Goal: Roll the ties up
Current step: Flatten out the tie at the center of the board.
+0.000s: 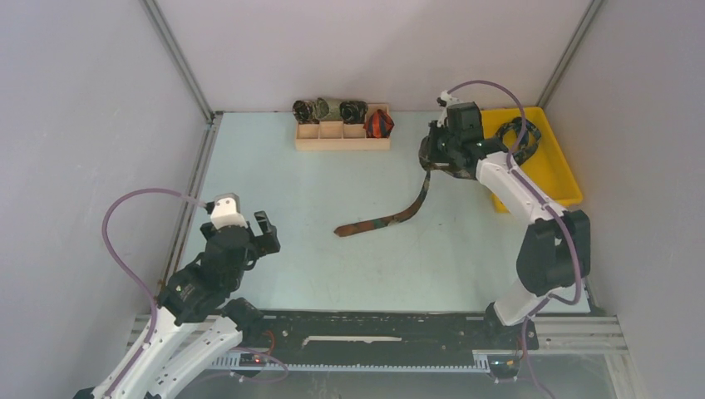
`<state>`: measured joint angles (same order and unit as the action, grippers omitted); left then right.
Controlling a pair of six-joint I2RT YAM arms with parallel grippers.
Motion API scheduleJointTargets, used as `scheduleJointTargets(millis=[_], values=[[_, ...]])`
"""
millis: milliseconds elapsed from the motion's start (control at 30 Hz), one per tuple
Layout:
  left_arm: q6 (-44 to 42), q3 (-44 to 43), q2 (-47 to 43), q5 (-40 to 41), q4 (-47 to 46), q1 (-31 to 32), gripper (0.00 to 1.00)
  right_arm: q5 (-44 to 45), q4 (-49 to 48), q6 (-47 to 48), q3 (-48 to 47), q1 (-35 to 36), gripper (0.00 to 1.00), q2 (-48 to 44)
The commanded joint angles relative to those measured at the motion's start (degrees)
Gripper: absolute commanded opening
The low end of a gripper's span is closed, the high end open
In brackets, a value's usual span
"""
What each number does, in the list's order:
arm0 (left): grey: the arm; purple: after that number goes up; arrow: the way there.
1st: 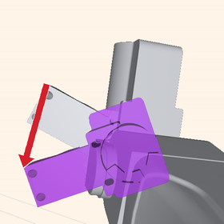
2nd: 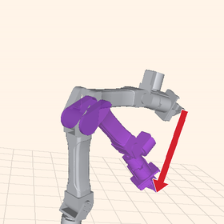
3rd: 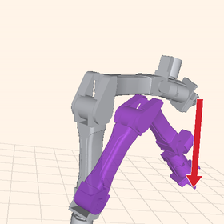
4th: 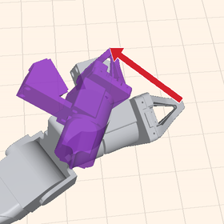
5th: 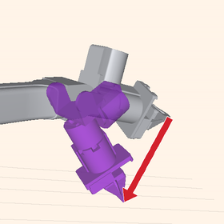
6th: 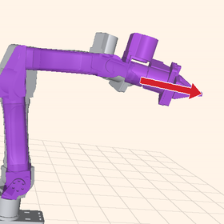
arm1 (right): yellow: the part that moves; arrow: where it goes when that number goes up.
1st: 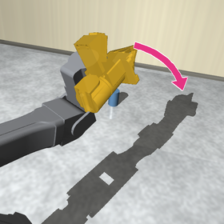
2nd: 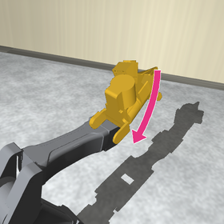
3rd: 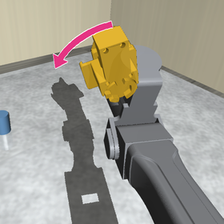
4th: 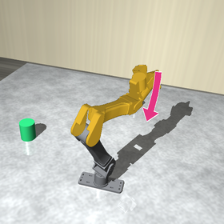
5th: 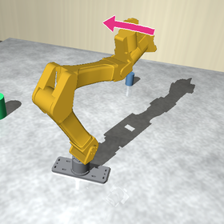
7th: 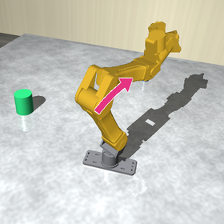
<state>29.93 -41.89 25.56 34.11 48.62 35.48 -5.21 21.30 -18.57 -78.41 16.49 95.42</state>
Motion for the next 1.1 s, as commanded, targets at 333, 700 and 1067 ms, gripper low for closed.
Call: scheduleJointTargets(millis=[333, 700, 1067], values=[[-0.3, 0.7, 1.0, 0.1, -1.1, -0.3, 1.00, -27.6, 21.7, 4.0, -8.3, 11.0, 0.00, -14.7], [-0.3, 0.6, 1.3, 0.2, -1.0, -0.4, 1.00, -51.9, 22.9, 3.9, -11.1, 4.9, 0.00, 3.0], [-4.2, -1.7, 6.1, -5.8, -4.0, -0.4, 1.00, -41.5, 18.9, -0.5, -2.7, -1.6, 0.47, 10.7]])
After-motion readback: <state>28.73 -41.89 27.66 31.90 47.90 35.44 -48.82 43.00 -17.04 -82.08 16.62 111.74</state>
